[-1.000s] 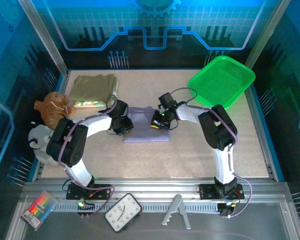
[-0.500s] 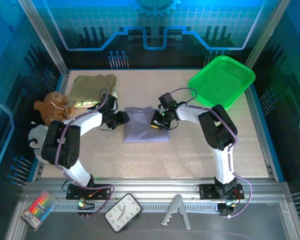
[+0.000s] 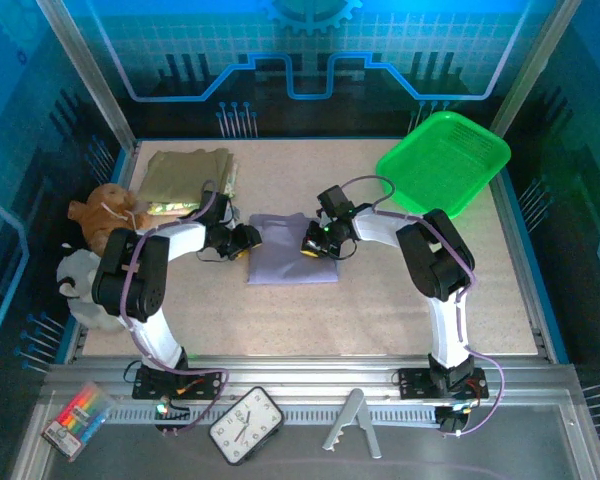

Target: Fold and stack the skirts

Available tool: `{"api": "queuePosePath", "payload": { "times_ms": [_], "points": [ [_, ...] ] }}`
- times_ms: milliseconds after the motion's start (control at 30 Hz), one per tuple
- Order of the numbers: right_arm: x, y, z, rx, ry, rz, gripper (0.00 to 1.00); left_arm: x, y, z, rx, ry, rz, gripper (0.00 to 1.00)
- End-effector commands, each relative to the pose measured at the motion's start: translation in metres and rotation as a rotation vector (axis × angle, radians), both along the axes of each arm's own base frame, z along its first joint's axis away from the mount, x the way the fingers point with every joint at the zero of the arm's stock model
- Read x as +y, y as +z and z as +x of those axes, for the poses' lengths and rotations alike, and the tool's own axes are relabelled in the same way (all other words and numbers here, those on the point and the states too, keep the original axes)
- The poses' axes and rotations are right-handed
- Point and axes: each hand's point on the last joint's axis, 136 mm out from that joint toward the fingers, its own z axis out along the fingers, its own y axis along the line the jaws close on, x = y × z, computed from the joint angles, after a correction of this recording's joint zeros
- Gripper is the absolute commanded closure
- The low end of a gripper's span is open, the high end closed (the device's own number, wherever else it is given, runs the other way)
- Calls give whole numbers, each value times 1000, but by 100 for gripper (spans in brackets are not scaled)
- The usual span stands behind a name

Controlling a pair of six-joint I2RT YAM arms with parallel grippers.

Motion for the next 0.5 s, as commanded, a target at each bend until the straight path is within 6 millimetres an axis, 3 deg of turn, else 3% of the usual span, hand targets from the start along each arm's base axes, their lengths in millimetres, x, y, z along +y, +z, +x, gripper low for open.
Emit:
{"api": "queuePosePath", "payload": {
  "times_ms": [0,133,333,467],
  "points": [
    [-25,-41,-25,128,-37,-120,94,-22,-2,2,-31,-58,-94,60],
    [-25,-42,-25,130,-37,-121,93,-17,-4,1,-22,-53,-54,72],
    [-24,-39,-25,125,-39,-113,93,12,-5,-1,-20,0,143,100],
    [-13,-15,-15,57,-41,-21,88,26,22,5,-97,-31,414,100]
  ]
}}
